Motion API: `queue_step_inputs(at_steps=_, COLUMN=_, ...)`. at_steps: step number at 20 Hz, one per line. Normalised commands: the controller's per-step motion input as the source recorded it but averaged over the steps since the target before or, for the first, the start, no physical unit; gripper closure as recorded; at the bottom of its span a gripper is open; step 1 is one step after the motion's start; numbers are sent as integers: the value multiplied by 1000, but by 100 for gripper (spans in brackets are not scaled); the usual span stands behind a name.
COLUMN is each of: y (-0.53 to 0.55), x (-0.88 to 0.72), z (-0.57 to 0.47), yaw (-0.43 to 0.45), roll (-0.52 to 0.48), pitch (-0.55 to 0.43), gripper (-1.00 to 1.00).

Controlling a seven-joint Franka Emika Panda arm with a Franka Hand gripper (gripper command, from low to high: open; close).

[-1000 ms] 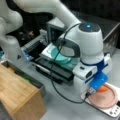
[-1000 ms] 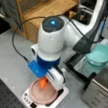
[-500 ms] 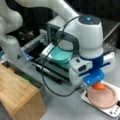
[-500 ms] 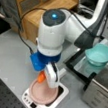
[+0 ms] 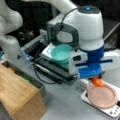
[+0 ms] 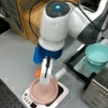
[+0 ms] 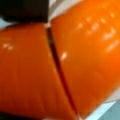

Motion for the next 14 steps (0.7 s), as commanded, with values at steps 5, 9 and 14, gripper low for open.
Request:
queue_step_inputs(at_steps=5, y=11, x=53, z=48, yaw=-504, roll=18, pitch=-132, gripper=100)
queue_step_inputs(at_steps=9, y=3, x=-29, z=2, yaw=-362, roll=-36, pitch=9, gripper=100)
queue_step_inputs(at_steps=14, y=2, x=-150, z=-9, yaw=-418, roll=140, pitch=-6, gripper=100)
